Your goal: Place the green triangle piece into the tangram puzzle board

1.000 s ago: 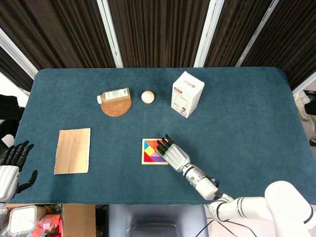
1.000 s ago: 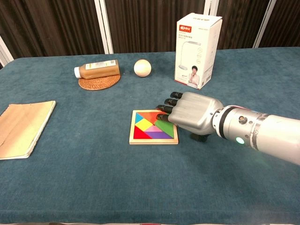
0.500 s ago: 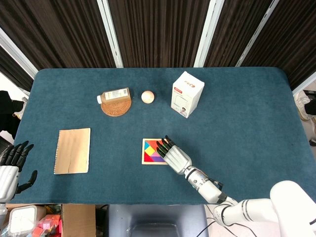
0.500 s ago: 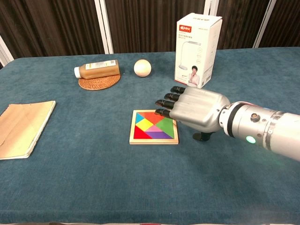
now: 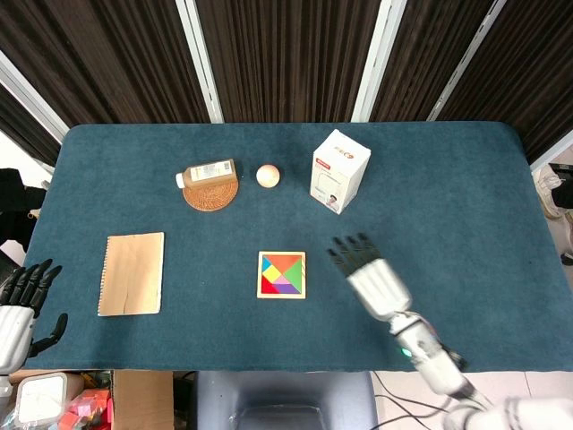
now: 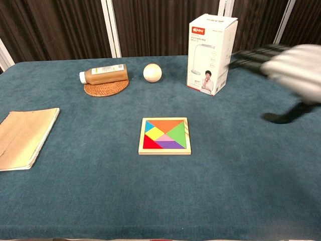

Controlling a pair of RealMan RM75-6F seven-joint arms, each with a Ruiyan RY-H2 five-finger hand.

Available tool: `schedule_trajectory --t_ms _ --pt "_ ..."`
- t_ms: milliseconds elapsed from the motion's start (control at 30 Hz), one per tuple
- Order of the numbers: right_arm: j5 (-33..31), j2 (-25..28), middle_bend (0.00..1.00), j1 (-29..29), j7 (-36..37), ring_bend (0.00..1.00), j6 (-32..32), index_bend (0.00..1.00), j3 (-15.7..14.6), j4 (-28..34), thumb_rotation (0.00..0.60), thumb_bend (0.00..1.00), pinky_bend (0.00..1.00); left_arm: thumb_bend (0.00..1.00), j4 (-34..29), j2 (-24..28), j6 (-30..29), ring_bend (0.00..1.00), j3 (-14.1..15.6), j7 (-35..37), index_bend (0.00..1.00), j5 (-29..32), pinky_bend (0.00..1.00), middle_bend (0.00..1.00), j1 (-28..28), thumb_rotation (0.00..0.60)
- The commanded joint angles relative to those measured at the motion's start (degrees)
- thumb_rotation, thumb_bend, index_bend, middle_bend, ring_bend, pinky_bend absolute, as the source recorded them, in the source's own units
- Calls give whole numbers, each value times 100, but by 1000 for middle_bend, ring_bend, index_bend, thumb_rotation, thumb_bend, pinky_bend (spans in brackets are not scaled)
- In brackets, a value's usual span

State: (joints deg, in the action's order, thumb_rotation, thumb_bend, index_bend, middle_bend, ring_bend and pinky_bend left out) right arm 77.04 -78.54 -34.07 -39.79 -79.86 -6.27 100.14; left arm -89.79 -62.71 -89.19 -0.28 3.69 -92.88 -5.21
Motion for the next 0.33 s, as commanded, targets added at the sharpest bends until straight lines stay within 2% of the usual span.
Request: schedule_trajectory --t_ms 33,100,133,333 --pt "735 737 0 1725 1880 0 -1794 0 -712 -265 600 355 0 462 -47 -45 -61 0 52 -193 0 -113 39 0 27 600" --pt "664 684 0 2015 2349 0 -1908 0 -727 -598 600 351 0 462 -57 -74 -53 0 91 -276 0 -180 37 0 27 600" --pt "547 725 0 2094 2460 0 -1771 0 -745 -667 600 344 0 462 -89 -72 19 0 142 -281 0 -213 37 0 14 600" --pt "577 918 0 2199 2624 0 -1540 0 -535 -659 600 273 0 463 -182 -112 268 0 193 -514 0 -252 36 0 -91 600"
